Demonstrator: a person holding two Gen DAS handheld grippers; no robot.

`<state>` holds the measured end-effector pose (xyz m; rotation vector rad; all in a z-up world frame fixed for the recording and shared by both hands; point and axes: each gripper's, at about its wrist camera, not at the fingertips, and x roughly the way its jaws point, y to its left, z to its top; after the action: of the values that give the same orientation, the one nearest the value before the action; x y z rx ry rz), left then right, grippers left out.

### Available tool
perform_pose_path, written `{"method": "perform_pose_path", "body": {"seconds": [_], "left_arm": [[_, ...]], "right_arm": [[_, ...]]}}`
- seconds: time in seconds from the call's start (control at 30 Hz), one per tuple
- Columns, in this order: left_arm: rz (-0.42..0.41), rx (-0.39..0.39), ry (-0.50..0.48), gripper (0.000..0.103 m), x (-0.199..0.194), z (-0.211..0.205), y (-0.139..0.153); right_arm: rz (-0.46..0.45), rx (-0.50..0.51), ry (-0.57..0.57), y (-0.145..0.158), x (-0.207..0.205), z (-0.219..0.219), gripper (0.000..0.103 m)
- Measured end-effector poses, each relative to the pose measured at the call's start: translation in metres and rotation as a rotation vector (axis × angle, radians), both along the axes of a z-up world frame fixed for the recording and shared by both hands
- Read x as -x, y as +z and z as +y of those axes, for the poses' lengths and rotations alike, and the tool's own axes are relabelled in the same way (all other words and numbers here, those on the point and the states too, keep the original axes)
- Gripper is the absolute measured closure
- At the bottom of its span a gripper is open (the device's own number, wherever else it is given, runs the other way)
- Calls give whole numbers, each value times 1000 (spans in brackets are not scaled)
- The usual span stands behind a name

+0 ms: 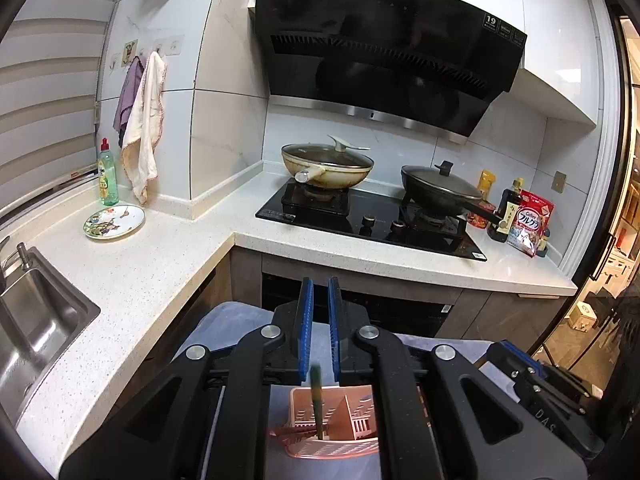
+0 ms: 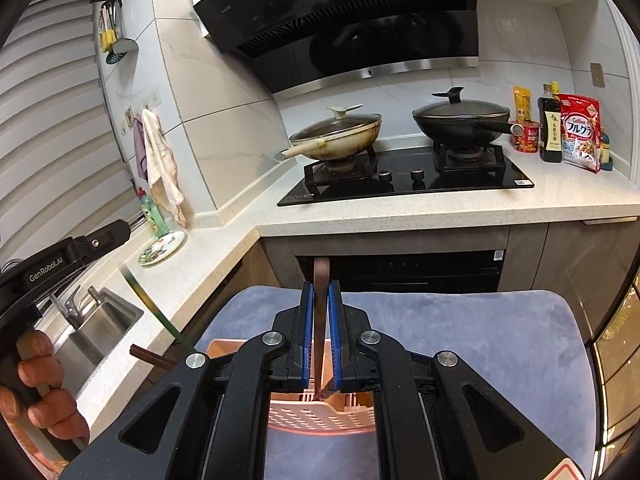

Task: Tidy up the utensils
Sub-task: 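Lower the green chopstick into the pink holder while the right tool inserts the brown one, then open both tools and pull them back from the holder toward the chopsticks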

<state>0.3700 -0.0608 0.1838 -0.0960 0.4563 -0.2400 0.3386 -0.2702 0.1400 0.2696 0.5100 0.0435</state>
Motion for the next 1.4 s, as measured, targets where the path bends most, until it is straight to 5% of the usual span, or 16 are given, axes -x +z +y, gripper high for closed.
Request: {"method": "perform_pose_path", "body": {"seconds": [0.17, 0.37, 0.9, 1.27, 1.4], "left_arm": [[12, -22, 15, 62, 7, 2, -2], [-7, -85, 38, 52, 30, 0, 2], [15, -204, 61, 49, 114, 2, -4], [113, -234, 70, 42, 175, 24, -61], [164, -246, 65, 42, 192, 31, -91]], "right_arm": [[-16, -8, -8, 8, 8, -4, 87], [-54, -10, -4, 24, 35, -5, 79], [-46, -5, 46, 30, 137, 7, 70], [121, 4, 66, -47, 218, 23, 70], [185, 82, 55, -78, 240, 38, 70]]}}
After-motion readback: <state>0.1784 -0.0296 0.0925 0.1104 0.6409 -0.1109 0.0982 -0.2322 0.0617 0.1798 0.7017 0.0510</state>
